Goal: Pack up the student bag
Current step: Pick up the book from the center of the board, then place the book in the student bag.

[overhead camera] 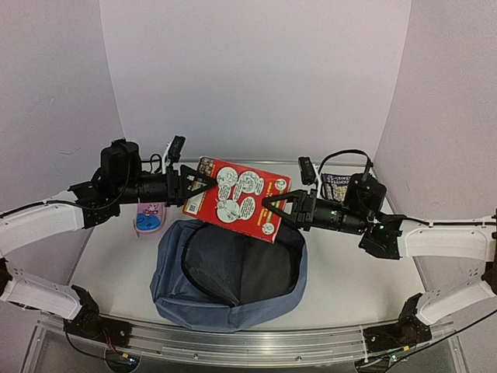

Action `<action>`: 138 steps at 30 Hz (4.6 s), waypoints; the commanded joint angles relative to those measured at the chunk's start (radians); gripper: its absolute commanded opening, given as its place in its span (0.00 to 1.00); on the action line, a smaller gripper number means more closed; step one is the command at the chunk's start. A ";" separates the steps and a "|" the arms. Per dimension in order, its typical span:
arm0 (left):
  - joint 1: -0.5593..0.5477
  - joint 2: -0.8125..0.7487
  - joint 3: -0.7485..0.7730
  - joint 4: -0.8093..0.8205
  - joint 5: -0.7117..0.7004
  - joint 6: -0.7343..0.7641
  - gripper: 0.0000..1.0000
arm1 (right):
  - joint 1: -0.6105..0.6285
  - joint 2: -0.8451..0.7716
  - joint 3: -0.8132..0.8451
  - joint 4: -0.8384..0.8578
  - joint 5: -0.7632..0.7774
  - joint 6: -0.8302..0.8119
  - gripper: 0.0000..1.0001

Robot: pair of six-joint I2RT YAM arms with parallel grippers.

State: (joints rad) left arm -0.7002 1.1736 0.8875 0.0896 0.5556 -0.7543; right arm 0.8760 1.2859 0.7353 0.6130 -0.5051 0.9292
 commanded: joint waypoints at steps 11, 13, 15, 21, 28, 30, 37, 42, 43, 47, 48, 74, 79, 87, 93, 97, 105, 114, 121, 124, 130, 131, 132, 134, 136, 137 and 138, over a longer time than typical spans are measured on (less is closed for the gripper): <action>0.004 -0.074 -0.157 -0.406 -0.315 -0.162 0.81 | -0.160 -0.169 0.061 -0.503 0.202 -0.164 0.00; 0.005 -0.068 -0.176 -0.399 -0.312 -0.173 0.79 | -0.167 -0.179 0.052 -0.505 0.196 -0.159 0.00; 0.005 -0.065 -0.195 -0.382 -0.317 -0.186 0.77 | -0.167 -0.181 0.046 -0.505 0.189 -0.150 0.00; 0.008 0.002 -0.211 -0.352 -0.305 -0.196 0.72 | -0.167 -0.199 0.029 -0.506 0.184 -0.134 0.00; 0.008 0.051 -0.227 -0.275 -0.270 -0.194 0.63 | -0.167 -0.230 0.015 -0.508 0.202 -0.131 0.00; 0.008 0.058 -0.231 -0.262 -0.270 -0.193 0.61 | -0.167 -0.232 0.013 -0.509 0.202 -0.129 0.00; 0.009 0.120 -0.228 -0.218 -0.229 -0.197 0.57 | -0.167 -0.218 0.018 -0.510 0.164 -0.126 0.00; 0.010 0.165 -0.216 -0.215 -0.218 -0.198 0.53 | -0.167 -0.210 0.028 -0.519 0.094 -0.098 0.00; 0.010 0.170 -0.216 -0.215 -0.220 -0.199 0.52 | -0.167 -0.207 0.024 -0.523 0.084 -0.086 0.00; 0.011 0.195 -0.212 -0.197 -0.201 -0.200 0.41 | -0.167 -0.196 -0.009 -0.534 0.055 -0.042 0.00; 0.012 0.196 -0.208 -0.195 -0.199 -0.200 0.35 | -0.167 -0.195 -0.020 -0.537 0.054 -0.033 0.00; 0.015 -0.040 -0.021 -0.260 -0.066 -0.063 0.00 | -0.167 -0.051 -0.086 -0.477 -0.052 0.115 0.00; 0.016 -0.002 0.060 -0.269 -0.011 -0.020 0.00 | -0.167 0.021 -0.061 -0.414 -0.116 0.147 0.00; 0.015 0.067 0.173 -0.301 0.061 0.028 0.00 | -0.166 0.113 -0.029 -0.280 -0.208 0.226 0.00; 0.015 0.089 0.198 -0.309 0.076 0.048 0.00 | -0.153 0.150 0.005 -0.182 -0.253 0.289 0.00; 0.015 0.093 0.200 -0.304 0.083 0.051 0.00 | -0.130 0.199 0.037 -0.172 -0.253 0.286 0.00; 0.016 0.118 0.209 -0.287 0.106 0.053 0.00 | -0.079 0.313 0.101 -0.127 -0.244 0.281 0.00; 0.015 0.161 0.264 -0.302 0.133 0.070 0.00 | -0.027 0.453 0.192 -0.067 -0.278 0.261 0.00; 0.015 0.182 0.273 -0.307 0.133 0.070 0.00 | 0.029 0.574 0.275 -0.071 -0.224 0.186 0.00; 0.015 0.187 0.266 -0.301 0.129 0.066 0.00 | 0.068 0.636 0.328 -0.107 -0.187 0.150 0.00; 0.016 0.184 0.259 -0.293 0.123 0.060 0.00 | 0.096 0.743 0.380 -0.150 -0.110 0.100 0.02; 0.016 0.182 0.258 -0.294 0.119 0.061 0.00 | 0.096 0.749 0.381 -0.162 -0.093 0.090 0.08; 0.016 0.180 0.257 -0.297 0.114 0.062 0.00 | 0.096 0.750 0.385 -0.193 -0.066 0.071 0.14; 0.016 0.178 0.257 -0.319 0.091 0.066 0.00 | 0.099 0.739 0.404 -0.306 0.022 0.014 0.25; 0.016 0.181 0.268 -0.371 0.048 0.074 0.00 | 0.104 0.711 0.428 -0.442 0.139 -0.050 0.39; 0.017 0.182 0.271 -0.397 0.026 0.076 0.00 | 0.105 0.695 0.433 -0.481 0.187 -0.072 0.45; 0.018 0.181 0.269 -0.416 0.009 0.078 0.00 | 0.105 0.677 0.432 -0.516 0.220 -0.085 0.53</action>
State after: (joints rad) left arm -0.6899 1.3685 1.1004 -0.2652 0.6451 -0.7026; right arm 0.9775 2.0270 1.1189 0.3034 -0.5196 0.9739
